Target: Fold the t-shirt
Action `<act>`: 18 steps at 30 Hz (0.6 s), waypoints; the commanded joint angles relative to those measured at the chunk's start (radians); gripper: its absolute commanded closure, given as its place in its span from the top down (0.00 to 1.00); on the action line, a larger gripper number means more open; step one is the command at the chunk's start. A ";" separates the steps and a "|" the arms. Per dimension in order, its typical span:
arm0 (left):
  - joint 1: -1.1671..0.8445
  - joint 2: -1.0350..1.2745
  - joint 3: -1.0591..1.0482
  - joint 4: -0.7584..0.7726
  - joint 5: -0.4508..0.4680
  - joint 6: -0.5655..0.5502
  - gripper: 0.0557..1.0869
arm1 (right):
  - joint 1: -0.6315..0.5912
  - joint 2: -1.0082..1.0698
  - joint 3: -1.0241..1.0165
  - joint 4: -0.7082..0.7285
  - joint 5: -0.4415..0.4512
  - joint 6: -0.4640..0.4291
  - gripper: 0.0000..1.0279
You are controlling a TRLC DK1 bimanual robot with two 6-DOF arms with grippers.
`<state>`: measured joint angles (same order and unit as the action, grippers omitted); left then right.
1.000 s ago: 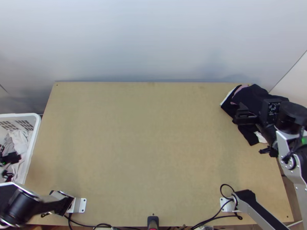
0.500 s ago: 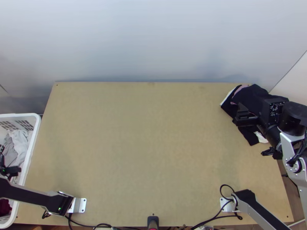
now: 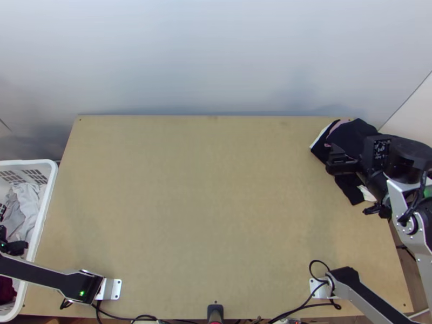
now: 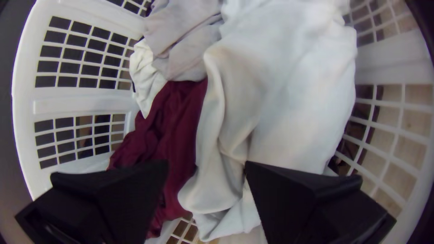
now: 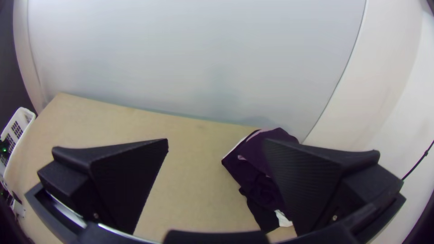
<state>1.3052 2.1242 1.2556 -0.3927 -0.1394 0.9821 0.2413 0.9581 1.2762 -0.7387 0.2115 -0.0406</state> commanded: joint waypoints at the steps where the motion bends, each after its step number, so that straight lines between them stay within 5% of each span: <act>1: 0.016 0.085 0.096 -0.044 -0.005 -0.019 0.80 | -0.002 0.007 0.002 0.002 0.000 0.002 0.96; 9: 0.012 0.138 0.103 -0.041 -0.008 -0.010 0.56 | -0.004 0.001 0.009 0.001 0.002 0.004 0.96; 13: 0.019 0.148 0.091 -0.038 0.003 -0.011 0.29 | -0.004 -0.001 0.012 -0.001 0.002 0.004 0.96; 17: 0.031 0.166 0.073 -0.041 0.008 -0.005 0.27 | -0.002 -0.005 0.012 -0.002 0.000 0.004 0.96; 18: 0.034 0.169 0.070 -0.041 0.009 0.000 0.20 | -0.002 -0.007 0.012 -0.004 0.000 0.005 0.96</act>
<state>1.3243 2.2631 1.3407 -0.4320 -0.1421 0.9726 0.2382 0.9573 1.2854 -0.7380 0.2119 -0.0372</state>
